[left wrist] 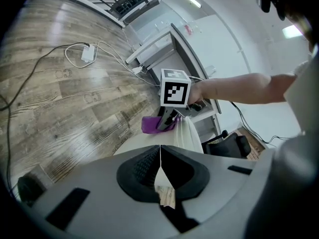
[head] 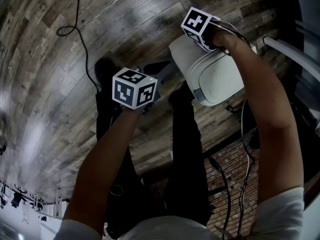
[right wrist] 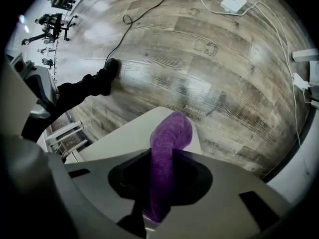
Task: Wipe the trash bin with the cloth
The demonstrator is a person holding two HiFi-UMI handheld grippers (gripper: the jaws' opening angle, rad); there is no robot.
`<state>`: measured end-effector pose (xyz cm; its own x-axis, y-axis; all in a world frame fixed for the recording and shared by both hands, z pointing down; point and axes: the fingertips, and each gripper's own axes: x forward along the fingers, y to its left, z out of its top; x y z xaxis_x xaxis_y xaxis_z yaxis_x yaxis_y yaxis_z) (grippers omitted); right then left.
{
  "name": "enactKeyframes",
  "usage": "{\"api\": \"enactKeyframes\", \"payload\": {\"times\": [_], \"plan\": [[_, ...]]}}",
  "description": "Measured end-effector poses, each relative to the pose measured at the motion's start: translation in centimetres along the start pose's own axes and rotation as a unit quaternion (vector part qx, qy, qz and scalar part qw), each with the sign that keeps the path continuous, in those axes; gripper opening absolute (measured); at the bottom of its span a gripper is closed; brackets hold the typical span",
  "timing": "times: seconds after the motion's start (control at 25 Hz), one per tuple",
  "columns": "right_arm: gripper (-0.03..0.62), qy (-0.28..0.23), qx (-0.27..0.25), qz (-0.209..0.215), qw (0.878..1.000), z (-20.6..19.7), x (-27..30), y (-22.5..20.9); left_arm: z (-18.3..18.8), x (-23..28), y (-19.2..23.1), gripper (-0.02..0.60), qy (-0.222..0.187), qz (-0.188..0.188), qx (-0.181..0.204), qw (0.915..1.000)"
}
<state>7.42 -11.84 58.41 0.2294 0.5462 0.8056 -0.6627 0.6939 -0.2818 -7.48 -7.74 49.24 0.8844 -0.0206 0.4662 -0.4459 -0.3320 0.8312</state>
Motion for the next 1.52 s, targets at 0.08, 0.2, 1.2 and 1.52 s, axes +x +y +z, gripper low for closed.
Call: {"api": "enactKeyframes", "payload": {"times": [0.08, 0.2, 1.2, 1.52], "plan": [[0.089, 0.005, -0.013, 0.005, 1.000, 0.8, 0.2, 1.5, -0.1, -0.5, 0.4, 0.005, -0.002, 0.005, -0.005, 1.0000], [0.089, 0.018, -0.027, 0.005, 0.999, 1.6, 0.6, 3.5, -0.5, -1.2, 1.2, 0.005, -0.004, 0.011, -0.012, 0.9999], [0.089, -0.056, -0.010, 0.177, 0.983, 9.5, 1.6, 14.1, -3.7, -5.0, 5.8, 0.005, -0.022, 0.039, -0.068, 0.9967], [0.089, -0.047, 0.008, 0.072, 0.996, 6.9, 0.3, 1.4, 0.3, -1.9, 6.9, 0.005, -0.056, 0.049, -0.054, 0.9957]]}}
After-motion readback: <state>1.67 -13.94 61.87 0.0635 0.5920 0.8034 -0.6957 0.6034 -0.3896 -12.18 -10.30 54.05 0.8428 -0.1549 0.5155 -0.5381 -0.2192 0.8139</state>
